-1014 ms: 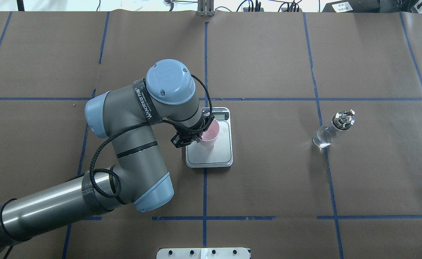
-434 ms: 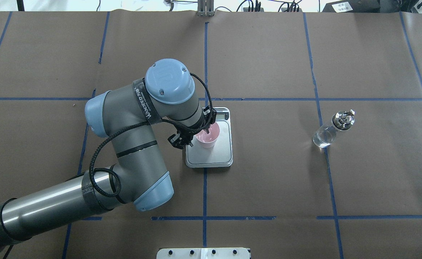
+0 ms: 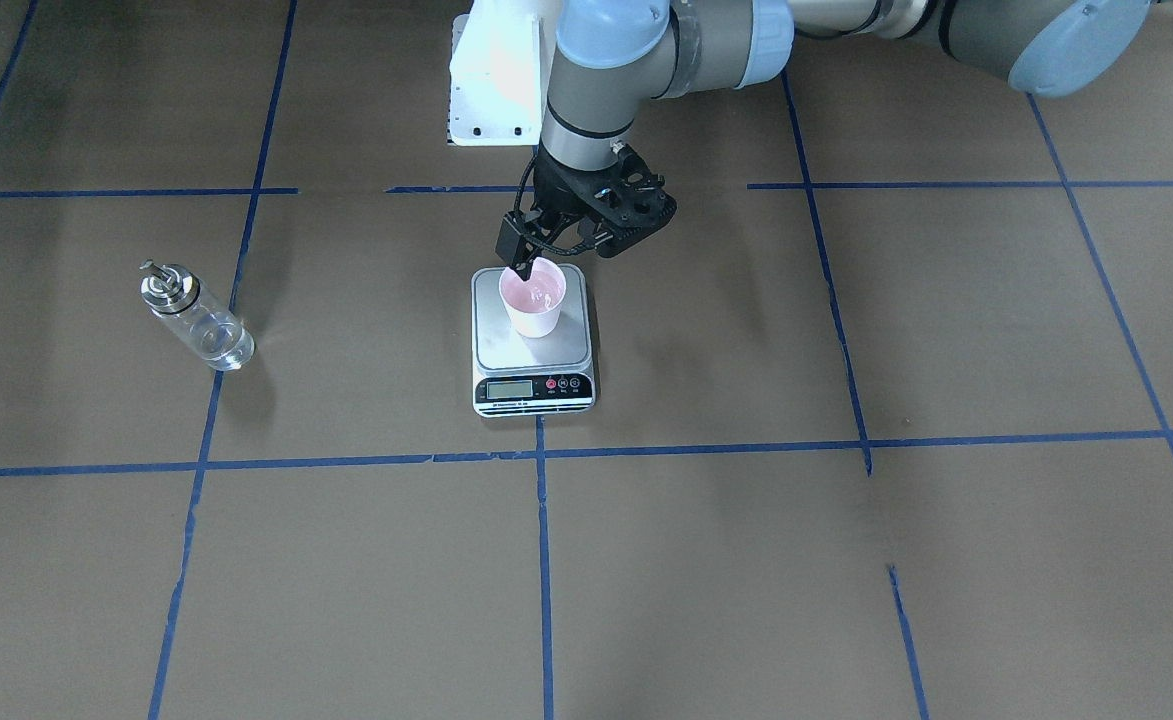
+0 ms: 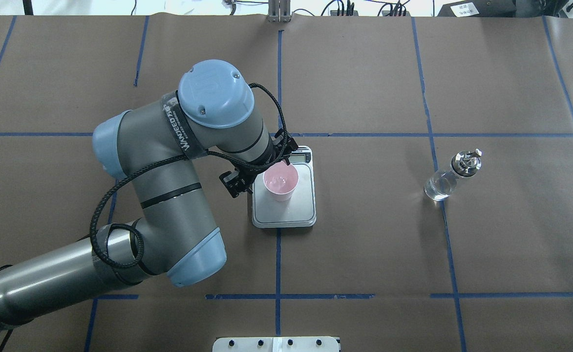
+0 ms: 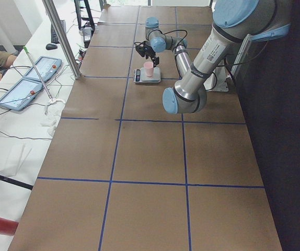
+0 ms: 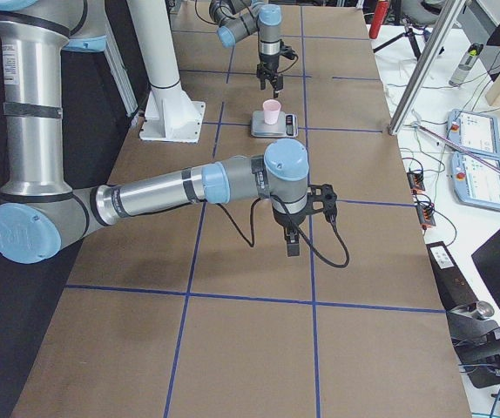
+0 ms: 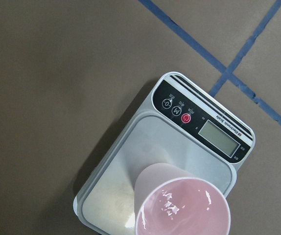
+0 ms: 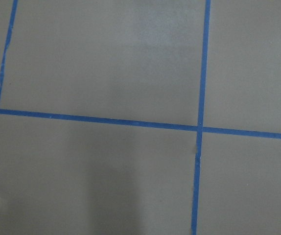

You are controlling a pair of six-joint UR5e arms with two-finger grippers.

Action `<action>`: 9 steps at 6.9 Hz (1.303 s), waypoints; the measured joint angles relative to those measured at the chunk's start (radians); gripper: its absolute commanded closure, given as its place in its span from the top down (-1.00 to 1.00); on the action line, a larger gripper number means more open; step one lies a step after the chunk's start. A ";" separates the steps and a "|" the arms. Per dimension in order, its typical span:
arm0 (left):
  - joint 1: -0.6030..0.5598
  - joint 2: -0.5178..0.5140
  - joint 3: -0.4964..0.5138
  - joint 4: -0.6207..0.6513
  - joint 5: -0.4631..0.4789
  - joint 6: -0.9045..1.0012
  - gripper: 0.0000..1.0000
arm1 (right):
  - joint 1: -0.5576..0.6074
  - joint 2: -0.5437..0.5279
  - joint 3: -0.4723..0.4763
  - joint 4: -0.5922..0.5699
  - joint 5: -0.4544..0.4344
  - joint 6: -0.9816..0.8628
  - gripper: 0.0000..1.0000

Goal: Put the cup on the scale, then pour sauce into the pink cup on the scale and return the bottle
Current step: 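Open the left gripper and withdraw it from the cup, then move the right gripper toward the glass sauce bottle while the left arm retracts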

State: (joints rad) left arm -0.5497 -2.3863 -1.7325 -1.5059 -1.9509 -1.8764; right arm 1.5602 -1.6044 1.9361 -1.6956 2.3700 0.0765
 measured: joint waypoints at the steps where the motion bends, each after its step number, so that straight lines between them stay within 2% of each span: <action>1: -0.011 0.013 -0.054 0.025 -0.001 0.024 1.00 | -0.018 0.007 0.086 -0.086 -0.002 0.016 1.00; 3: -0.058 0.090 -0.219 0.070 -0.014 0.080 1.00 | -0.062 0.005 0.223 -0.174 0.021 0.067 1.00; 5: -0.139 0.151 -0.349 0.200 -0.060 0.243 1.00 | -0.103 -0.015 0.298 -0.190 0.038 0.157 0.96; 6: -0.184 0.180 -0.389 0.245 -0.070 0.330 1.00 | -0.156 -0.009 0.331 -0.185 0.003 0.294 1.00; 8: -0.262 0.272 -0.471 0.276 -0.075 0.497 1.00 | -0.346 0.006 0.409 -0.107 -0.126 0.664 1.00; 9: -0.307 0.313 -0.498 0.289 -0.075 0.579 1.00 | -0.428 0.010 0.436 -0.083 -0.182 0.756 0.98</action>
State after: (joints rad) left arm -0.8570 -2.0734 -2.2307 -1.2170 -2.0262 -1.2977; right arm 1.1318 -1.5943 2.3718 -1.7788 2.1878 0.8328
